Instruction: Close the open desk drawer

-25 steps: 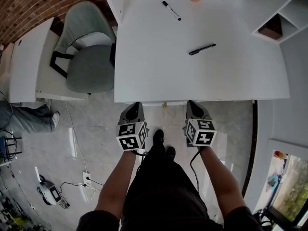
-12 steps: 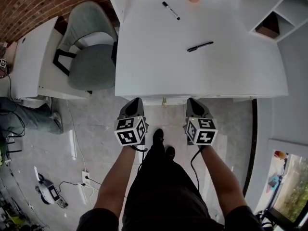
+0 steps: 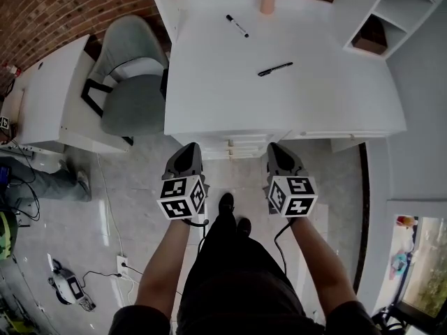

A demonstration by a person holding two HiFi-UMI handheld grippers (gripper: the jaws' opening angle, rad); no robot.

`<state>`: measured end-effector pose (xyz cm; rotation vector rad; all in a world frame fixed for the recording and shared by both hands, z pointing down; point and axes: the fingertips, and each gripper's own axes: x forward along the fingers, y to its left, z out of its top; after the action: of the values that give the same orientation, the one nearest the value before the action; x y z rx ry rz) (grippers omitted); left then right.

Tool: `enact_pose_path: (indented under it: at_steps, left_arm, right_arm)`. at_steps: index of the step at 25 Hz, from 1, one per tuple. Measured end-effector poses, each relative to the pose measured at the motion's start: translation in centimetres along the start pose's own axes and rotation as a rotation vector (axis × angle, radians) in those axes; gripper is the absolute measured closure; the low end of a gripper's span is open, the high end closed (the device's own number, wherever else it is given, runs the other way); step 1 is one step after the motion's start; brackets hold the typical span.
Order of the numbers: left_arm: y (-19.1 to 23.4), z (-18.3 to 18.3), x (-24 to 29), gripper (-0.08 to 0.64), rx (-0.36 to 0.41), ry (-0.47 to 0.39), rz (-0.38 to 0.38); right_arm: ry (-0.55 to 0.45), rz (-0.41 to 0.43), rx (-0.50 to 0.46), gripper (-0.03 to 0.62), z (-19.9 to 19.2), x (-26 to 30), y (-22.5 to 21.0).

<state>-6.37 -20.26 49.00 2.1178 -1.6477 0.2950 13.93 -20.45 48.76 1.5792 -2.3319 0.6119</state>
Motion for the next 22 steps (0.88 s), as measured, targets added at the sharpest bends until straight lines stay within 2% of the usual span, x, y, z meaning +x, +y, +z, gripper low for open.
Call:
enact_pose_path:
  at_steps: [14, 22]
  left_arm:
    - [-4.0, 4.6, -9.0, 0.551, 0.063, -0.152, -0.024]
    - [-6.4, 5.8, -13.1, 0.551, 0.112, -0.207, -0.036]
  right_arm:
    - [-0.187, 0.055, -0.039, 0.588, 5.2, -9.3, 2.2]
    - [-0.271, 0.093, -0.058, 0.588, 7.0, -14.2, 3.7]
